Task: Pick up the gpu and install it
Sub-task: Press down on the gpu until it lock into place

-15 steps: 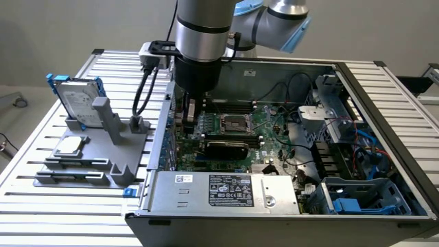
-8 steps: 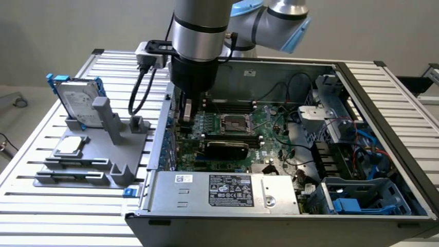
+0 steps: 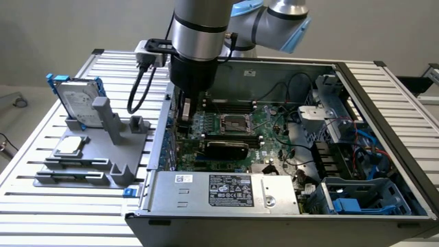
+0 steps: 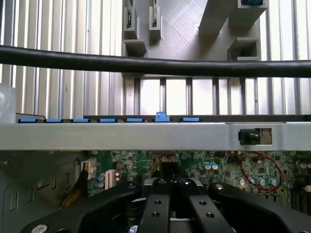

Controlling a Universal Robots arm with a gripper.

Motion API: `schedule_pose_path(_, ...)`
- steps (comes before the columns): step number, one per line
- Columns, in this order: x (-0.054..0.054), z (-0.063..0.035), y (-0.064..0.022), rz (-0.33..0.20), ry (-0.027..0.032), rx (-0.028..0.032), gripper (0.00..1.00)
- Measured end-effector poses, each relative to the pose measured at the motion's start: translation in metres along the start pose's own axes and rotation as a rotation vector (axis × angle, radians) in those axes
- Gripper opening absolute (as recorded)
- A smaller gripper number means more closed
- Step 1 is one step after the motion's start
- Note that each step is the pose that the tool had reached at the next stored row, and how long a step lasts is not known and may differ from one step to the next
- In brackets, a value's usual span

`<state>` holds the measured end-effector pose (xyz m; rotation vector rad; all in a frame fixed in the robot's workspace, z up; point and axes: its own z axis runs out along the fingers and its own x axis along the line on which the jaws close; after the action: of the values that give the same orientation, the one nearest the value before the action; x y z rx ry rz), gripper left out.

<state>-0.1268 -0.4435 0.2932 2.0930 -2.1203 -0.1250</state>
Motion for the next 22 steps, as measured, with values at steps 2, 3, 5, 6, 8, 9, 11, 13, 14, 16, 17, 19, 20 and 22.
schedule_pose_path(2,-0.0008,0.0,0.0001,0.0,0.0015,-0.001,0.11)
schedule_pose_path(3,-0.0012,0.0,0.0002,0.0,0.0021,-0.0012,0.11)
schedule_pose_path(5,-0.0021,0.0001,0.0007,0.001,0.0032,-0.0012,0.11)
schedule_pose_path(6,-0.0026,0.0001,0.0012,0.001,0.0039,-0.0013,0.11)
schedule_pose_path(8,-0.0032,0.0003,0.0024,0.001,0.0049,-0.0017,0.11)
schedule_pose_path(9,-0.0035,0.0004,0.0029,0.001,0.0057,-0.002,0.11)
schedule_pose_path(11,-0.0038,0.0005,0.0037,0.002,0.0072,-0.0031,0.11)
schedule_pose_path(13,-0.0039,0.0006,0.0043,0.002,0.0087,-0.0044,0.11)
schedule_pose_path(14,-0.004,0.0006,0.0045,0.002,0.0094,-0.005,0.11)
schedule_pose_path(16,-0.0041,0.0006,0.0048,0.002,0.0108,-0.0067,0.11)
schedule_pose_path(17,-0.0041,0.0005,0.0049,0.002,0.0111,-0.008,0.11)
schedule_pose_path(19,-0.0041,-0.0004,0.0052,0.002,0.0115,-0.0109,0.11)
schedule_pose_path(20,-0.0041,-0.0012,0.0053,0.002,0.0115,-0.0122,0.11)
schedule_pose_path(22,-0.0039,-0.0025,0.0056,0.002,0.0123,-0.0143,0.11)
